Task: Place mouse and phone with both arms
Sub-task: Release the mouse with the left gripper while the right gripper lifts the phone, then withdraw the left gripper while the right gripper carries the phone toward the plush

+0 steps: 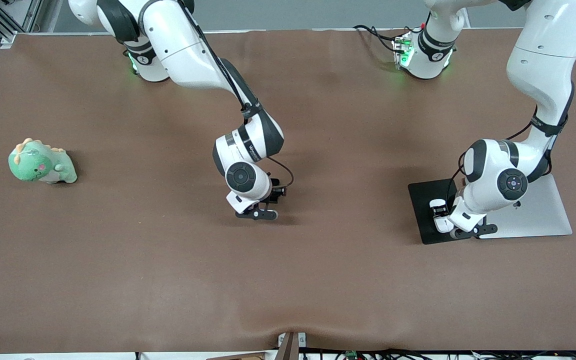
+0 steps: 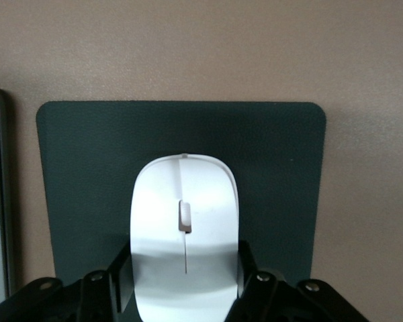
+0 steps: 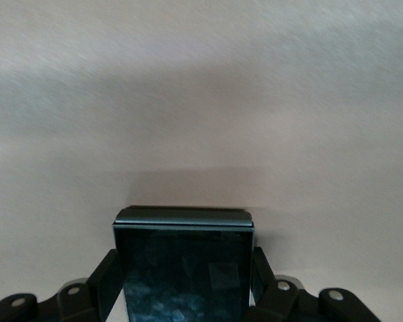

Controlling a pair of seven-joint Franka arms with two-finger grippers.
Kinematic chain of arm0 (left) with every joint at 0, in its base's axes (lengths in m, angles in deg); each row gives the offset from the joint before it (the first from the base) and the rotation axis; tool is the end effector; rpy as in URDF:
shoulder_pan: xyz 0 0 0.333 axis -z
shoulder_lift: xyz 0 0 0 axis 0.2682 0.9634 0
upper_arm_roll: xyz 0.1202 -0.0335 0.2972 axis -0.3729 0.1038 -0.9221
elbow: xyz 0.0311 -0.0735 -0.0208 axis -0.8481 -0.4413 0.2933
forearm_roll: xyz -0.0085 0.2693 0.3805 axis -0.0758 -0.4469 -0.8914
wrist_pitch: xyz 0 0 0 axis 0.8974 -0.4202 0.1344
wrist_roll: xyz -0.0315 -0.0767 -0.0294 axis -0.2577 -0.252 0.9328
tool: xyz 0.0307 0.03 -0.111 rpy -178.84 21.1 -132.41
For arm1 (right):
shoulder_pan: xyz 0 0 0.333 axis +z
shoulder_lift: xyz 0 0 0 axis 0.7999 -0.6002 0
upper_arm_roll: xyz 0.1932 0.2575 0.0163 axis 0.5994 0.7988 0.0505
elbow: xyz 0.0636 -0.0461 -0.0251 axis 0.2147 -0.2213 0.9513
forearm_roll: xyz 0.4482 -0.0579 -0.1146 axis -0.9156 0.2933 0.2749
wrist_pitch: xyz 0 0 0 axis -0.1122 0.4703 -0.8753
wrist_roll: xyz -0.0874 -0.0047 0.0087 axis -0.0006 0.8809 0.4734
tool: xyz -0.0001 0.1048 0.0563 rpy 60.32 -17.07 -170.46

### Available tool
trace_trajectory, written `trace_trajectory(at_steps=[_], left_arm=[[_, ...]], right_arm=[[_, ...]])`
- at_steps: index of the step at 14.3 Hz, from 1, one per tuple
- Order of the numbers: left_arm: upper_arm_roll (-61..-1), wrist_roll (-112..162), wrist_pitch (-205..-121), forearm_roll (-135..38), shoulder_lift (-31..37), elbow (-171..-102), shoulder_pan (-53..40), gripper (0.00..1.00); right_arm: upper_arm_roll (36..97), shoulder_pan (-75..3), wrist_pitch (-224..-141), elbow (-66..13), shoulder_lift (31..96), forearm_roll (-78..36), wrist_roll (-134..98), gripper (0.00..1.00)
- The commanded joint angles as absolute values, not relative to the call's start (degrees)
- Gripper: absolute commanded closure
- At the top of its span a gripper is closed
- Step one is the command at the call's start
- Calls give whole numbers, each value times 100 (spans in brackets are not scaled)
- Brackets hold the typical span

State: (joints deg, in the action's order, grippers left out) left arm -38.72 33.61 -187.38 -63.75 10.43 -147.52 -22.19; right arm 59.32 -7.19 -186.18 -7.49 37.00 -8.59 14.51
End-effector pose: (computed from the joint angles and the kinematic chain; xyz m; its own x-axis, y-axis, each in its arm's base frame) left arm 0.6640 -0.0469 0.1172 0.9908 0.1299 -0.0376 0.1310 -0.9910 0.0278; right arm 0.6204 0.4633 0.1232 0.9705 -0.0732 -0.2299 -0.0898 -0.9940 -0.0625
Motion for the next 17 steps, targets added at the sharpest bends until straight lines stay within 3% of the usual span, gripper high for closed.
trace_trajectory(at_steps=[1,2,9,17], left_arm=[[-3828,3251,-18845,-6522,1071,-14743,-2224,16],[-3828,3233,-18845,-6522,1063,-14725,-2224,0],[-3679,3259,-18425,-6522,651,-14427,-2215,0],[-3266,3250,-15499,-6513,386,-12513,-2233,0]], right_arm=[[5909,-925,-17726,-370,3841,-905,1561,100],[5856,-943,-17688,-387,3876,-888,1578,100],[5522,-1259,-17486,-948,4551,-887,939,100],[4960,-1568,-17512,-2276,5406,-686,-362,100]])
